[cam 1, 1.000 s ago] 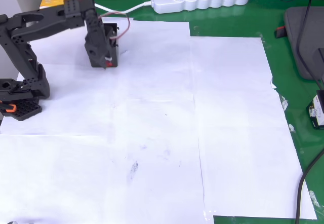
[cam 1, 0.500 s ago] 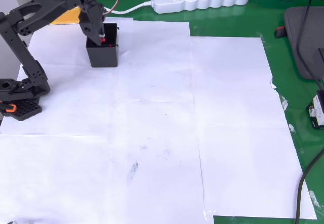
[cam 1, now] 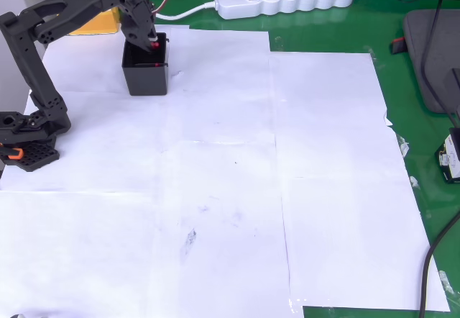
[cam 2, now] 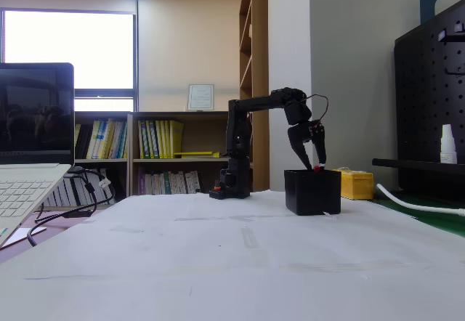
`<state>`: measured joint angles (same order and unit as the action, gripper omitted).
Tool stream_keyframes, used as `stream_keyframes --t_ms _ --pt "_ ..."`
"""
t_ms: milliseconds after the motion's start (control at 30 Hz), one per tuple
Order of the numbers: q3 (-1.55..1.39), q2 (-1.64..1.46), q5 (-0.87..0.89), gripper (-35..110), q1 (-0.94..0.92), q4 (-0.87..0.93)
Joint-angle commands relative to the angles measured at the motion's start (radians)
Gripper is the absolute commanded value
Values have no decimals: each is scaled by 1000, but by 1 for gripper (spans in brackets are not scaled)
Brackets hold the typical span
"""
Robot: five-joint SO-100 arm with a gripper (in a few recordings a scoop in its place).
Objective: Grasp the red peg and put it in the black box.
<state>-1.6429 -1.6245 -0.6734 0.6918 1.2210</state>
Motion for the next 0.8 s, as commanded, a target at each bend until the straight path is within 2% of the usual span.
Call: stream_keyframes --t_ms 0,133,300,600,767 --pt "-55 8 3 0 18 57" --pt "-107 9 15 0 31 156" --pt "-137 25 28 1 28 164" --pt "-138 43 72 27 -25 112" --pt "-140 58 98 32 -38 95"
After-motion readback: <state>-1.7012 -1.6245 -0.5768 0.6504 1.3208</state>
